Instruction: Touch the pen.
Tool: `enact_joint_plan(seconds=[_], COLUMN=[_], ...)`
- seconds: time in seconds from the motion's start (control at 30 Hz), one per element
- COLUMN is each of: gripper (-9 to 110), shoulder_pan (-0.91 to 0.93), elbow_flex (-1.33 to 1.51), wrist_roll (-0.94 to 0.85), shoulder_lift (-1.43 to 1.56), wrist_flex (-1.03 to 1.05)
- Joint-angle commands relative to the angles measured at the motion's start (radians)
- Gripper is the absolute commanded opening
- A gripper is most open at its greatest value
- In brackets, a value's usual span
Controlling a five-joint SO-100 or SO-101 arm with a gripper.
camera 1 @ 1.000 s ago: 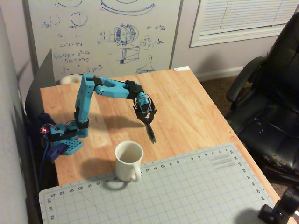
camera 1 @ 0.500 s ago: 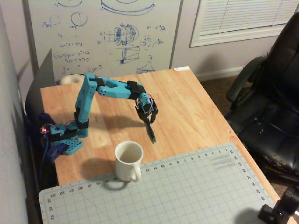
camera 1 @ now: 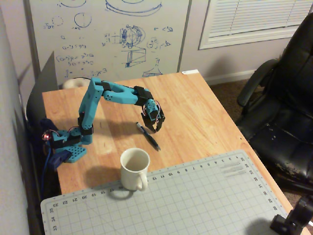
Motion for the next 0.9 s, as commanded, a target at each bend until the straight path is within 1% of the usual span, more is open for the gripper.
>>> enact_joint_plan(seconds=[0.0,0.43,0.87], gripper=[1,1,1], shoulder_pan=[-0.008,0.008,0.006], elbow_flex=[-0.064,0.051,0.081], wrist_roll=[0.0,0.005,0.006], shoulder_lift=[0.189,0.221,0.222], wrist_flex=[0.008,0.117,0.121])
